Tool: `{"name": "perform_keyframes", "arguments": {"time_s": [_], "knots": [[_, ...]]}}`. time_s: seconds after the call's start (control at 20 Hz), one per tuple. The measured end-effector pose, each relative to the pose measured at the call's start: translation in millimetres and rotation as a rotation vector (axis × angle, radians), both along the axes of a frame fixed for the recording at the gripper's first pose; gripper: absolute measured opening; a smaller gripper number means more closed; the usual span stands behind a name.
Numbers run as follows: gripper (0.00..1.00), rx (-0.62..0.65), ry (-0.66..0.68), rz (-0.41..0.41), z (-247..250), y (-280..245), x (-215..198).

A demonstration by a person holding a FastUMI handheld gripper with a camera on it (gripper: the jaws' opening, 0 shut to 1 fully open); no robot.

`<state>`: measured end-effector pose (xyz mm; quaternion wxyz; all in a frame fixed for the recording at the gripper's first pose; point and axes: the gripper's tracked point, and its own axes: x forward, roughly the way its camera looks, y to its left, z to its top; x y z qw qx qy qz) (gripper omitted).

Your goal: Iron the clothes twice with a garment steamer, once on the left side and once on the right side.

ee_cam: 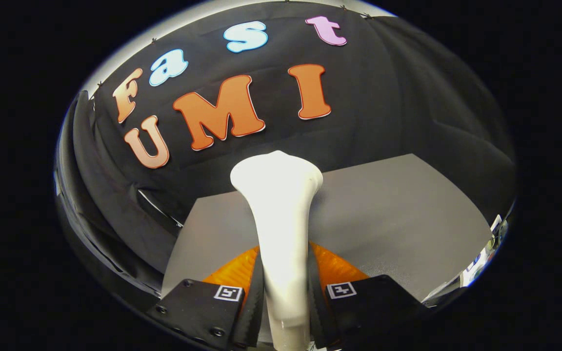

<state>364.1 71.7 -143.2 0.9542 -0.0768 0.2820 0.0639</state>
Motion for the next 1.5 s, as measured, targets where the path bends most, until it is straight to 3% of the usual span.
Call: {"name": "perform_keyframes", "arguments": {"time_s": [0.35,0.8,1.5], "knots": [[0.47,0.027,-0.056,0.009,26,9,-40],[0.45,0.038,-0.161,-0.081,45,44,-122],[0.45,0.018,-0.249,-0.168,12,165,-228]]}}
